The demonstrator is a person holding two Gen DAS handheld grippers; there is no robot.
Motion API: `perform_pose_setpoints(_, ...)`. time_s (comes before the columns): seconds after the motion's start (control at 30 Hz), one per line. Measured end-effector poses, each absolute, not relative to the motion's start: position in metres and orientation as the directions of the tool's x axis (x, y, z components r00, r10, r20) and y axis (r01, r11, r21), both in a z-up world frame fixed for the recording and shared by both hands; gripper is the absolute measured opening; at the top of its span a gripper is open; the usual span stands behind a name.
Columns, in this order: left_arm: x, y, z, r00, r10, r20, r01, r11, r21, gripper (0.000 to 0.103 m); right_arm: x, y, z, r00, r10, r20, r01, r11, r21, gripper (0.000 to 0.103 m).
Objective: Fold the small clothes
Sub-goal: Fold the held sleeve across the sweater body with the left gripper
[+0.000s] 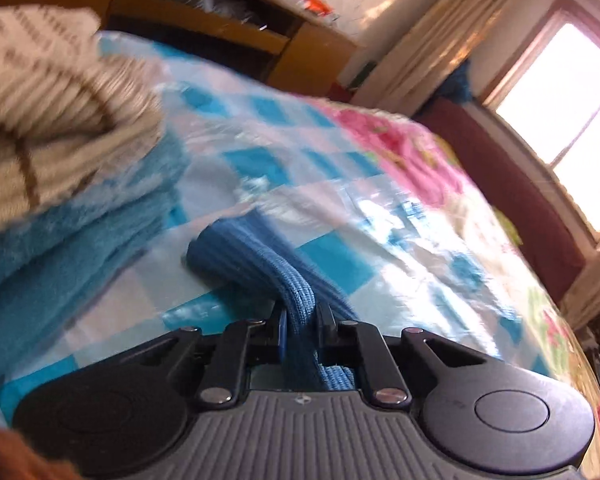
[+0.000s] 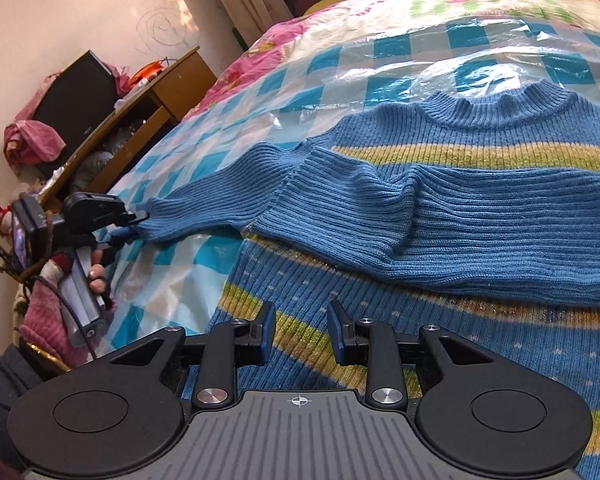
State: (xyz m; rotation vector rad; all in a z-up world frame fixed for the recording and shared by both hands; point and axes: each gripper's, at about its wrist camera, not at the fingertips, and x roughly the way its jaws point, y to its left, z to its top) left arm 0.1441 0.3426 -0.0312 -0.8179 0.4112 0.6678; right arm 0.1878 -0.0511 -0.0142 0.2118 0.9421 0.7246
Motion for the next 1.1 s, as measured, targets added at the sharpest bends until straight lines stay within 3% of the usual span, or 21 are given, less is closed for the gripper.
perform_pose_setpoints(0.2, 0.161, 0.306, 0.008, 0.831, 0.242, -0.501, -0.527, 0.631, -0.570, 0.017, 0.184, -0.066, -0.006, 0.404, 0.656, -0.638, -0.452, 0.749, 0.484, 0.029)
perform_pose_setpoints(0.37, 0.181, 0.224, 0.043, 0.905, 0.013, -0.426, -0.275, 0.781, -0.560, 0.017, 0.181, -0.089, 0.003, 0.452, 0.652, -0.609, -0.418, 0.758, 0.501, 0.029)
perform_pose_setpoints(0.53, 0.189, 0.130, 0.044, 0.865, -0.219, -0.451, -0.023, 0.882, -0.471, 0.021, 0.180, -0.126, 0.006, 0.505, 0.608, -0.613, -0.353, 0.793, 0.496, 0.029)
perform_pose_setpoints(0.6, 0.186, 0.104, 0.037, 0.841, -0.222, -0.494, 0.010, 0.918, -0.397, 0.035, 0.180, -0.143, 0.006, 0.521, 0.591, -0.616, -0.325, 0.805, 0.497, 0.029)
perform_pose_setpoints(0.67, 0.180, 0.095, 0.028, 0.823, -0.215, -0.526, 0.007, 0.929, -0.369, 0.043, 0.181, -0.157, 0.006, 0.531, 0.582, -0.615, -0.296, 0.808, 0.510, 0.029)
perform_pose_setpoints(0.87, 0.141, 0.122, 0.004, 0.818, -0.126, -0.561, -0.131, 0.909, -0.395, 0.050, 0.200, -0.166, 0.009, 0.531, 0.603, -0.596, -0.249, 0.783, 0.570, 0.029)
perform_pose_setpoints(1.1, 0.125, 0.132, -0.017, 0.821, -0.032, -0.571, -0.206, 0.915, -0.346, 0.051, 0.245, -0.111, 0.011, 0.478, 0.645, -0.596, -0.233, 0.748, 0.622, 0.030)
